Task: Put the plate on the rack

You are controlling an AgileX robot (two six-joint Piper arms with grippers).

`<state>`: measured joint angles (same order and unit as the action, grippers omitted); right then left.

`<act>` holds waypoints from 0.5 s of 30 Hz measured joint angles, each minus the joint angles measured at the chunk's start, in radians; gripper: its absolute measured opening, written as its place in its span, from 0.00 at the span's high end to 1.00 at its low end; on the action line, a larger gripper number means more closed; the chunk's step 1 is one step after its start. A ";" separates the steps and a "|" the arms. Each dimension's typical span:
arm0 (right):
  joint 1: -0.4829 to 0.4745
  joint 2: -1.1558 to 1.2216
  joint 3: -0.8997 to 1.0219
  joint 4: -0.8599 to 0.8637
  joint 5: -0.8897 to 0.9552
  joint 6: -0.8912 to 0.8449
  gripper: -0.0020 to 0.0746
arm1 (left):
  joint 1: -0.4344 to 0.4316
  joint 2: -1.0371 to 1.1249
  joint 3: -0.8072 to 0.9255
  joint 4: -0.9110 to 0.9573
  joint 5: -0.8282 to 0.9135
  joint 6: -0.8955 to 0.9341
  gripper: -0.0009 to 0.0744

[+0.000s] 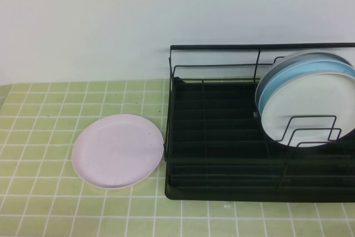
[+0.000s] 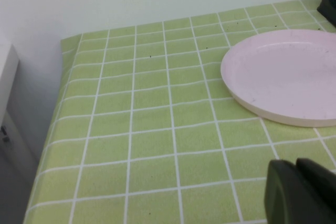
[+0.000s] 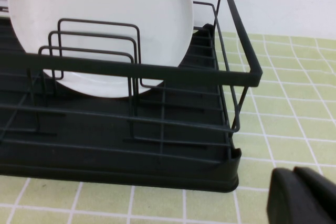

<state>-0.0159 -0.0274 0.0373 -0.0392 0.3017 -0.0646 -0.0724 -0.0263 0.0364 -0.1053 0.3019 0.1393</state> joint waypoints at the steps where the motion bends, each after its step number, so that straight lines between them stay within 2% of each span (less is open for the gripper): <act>1: 0.000 0.000 0.000 0.000 0.000 0.000 0.98 | 0.000 0.000 0.000 0.000 0.000 0.000 0.99; 11: 0.000 0.000 0.000 0.000 0.000 0.000 0.98 | 0.000 0.000 0.000 0.002 -0.002 0.000 0.99; 15: 0.000 0.000 0.000 0.000 0.000 0.000 0.98 | 0.000 0.000 0.000 0.004 -0.085 0.000 0.99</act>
<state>-0.0159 -0.0274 0.0373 -0.0392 0.3017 -0.0646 -0.0724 -0.0263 0.0364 -0.1016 0.2169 0.1393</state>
